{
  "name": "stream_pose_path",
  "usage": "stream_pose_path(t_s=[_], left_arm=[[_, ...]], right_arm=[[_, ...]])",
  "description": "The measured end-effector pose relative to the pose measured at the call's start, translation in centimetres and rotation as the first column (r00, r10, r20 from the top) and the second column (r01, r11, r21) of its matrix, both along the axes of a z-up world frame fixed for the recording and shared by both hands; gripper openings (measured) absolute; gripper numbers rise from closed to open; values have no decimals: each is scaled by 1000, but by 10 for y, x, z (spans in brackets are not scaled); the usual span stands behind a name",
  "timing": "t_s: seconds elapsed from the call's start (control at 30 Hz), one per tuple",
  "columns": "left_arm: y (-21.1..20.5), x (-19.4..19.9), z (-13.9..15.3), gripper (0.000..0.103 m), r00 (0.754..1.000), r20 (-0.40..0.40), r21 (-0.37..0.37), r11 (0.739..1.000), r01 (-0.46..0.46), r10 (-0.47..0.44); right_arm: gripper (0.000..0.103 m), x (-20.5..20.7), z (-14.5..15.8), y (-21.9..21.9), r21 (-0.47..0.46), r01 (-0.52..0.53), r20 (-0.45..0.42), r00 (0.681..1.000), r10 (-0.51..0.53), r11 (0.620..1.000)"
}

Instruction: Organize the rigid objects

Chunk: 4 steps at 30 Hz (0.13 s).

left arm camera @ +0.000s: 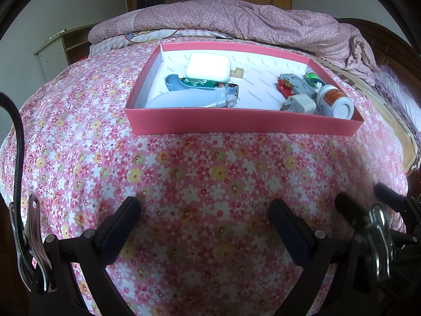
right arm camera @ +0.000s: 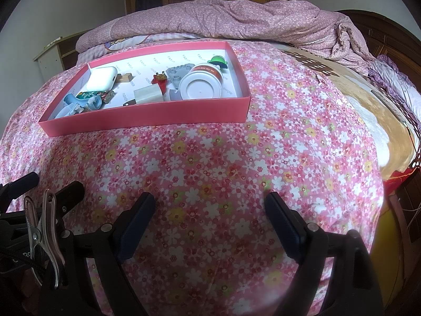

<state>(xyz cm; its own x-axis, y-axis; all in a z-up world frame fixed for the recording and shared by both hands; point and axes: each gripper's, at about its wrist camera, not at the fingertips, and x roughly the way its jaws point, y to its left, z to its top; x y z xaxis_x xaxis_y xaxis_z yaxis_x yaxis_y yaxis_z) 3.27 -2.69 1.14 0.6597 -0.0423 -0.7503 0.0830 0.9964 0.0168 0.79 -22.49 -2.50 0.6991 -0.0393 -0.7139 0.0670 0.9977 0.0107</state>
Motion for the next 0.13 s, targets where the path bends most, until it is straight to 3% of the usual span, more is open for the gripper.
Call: stream_pose_path(t_s=[0.13], left_arm=[[0,0,0,101,1000,0,0,1000,0,0]], right_arm=[[88,0,0,0,0,0,0,1000,0,1000]])
